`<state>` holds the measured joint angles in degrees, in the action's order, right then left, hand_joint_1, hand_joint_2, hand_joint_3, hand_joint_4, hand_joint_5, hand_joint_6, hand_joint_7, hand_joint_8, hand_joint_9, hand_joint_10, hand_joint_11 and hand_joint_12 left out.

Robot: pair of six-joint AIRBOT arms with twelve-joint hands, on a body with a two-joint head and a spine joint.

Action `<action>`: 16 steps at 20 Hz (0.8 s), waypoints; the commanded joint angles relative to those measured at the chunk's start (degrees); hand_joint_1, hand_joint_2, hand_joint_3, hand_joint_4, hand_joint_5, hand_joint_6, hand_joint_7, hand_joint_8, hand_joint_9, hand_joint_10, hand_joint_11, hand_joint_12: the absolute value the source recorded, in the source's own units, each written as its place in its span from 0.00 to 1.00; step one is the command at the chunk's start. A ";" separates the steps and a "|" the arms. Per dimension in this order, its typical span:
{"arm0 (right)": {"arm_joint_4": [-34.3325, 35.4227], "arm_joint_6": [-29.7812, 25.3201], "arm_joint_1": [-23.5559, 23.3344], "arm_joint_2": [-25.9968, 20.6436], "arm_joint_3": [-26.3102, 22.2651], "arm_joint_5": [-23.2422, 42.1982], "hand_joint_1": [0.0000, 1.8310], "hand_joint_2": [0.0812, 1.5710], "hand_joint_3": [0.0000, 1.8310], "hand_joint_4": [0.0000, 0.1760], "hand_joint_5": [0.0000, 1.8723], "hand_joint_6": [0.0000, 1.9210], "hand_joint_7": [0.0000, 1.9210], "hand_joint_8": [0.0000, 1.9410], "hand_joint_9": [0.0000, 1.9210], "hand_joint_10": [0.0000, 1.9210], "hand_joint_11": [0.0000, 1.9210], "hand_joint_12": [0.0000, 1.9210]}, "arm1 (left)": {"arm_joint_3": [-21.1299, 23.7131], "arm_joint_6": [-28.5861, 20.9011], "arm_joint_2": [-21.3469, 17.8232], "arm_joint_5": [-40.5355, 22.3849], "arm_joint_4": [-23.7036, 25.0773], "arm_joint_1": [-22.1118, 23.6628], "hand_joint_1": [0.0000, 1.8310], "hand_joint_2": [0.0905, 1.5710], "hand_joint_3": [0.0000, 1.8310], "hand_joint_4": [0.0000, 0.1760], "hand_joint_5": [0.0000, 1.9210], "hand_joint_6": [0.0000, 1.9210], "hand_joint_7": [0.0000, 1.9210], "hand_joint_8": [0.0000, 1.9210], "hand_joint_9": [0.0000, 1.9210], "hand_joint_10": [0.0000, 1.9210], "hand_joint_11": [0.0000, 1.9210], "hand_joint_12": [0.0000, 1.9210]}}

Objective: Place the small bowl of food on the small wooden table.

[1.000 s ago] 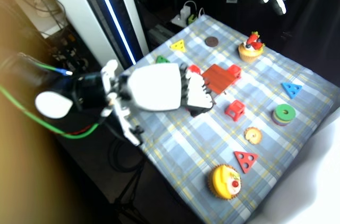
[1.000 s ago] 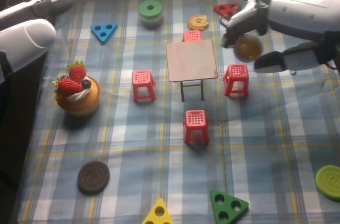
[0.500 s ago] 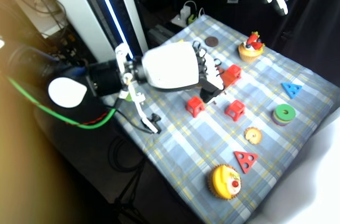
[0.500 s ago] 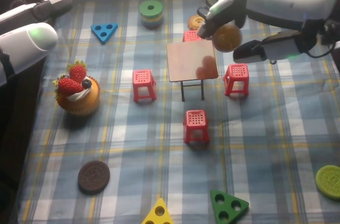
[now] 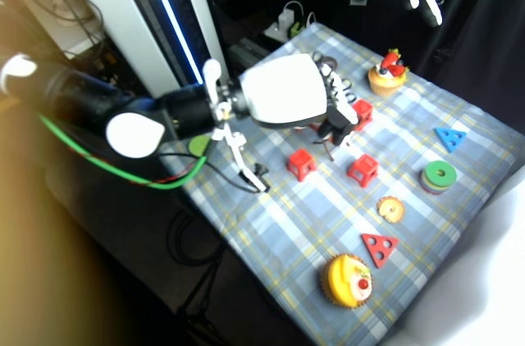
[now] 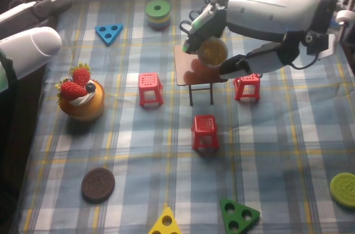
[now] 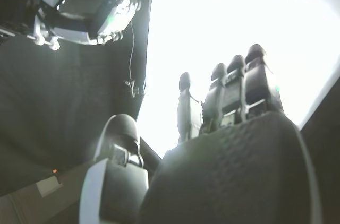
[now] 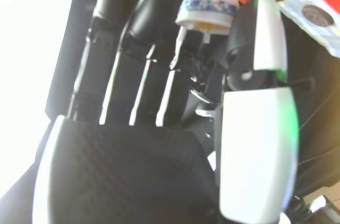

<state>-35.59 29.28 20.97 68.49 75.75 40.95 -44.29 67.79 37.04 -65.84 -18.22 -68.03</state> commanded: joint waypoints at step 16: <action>1.56 0.04 -2.74 0.33 0.89 4.48 0.44 0.58 0.00 0.03 0.35 0.00 0.44 0.00 0.46 0.00 0.21 0.53 | -0.47 -1.18 0.38 -6.84 -0.08 0.52 0.07 0.77 0.00 0.90 0.12 0.00 0.04 0.00 0.00 0.00 0.00 0.00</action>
<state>-36.42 29.30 19.11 69.01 76.47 39.53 -44.40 67.35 37.04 -65.56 -18.20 -68.03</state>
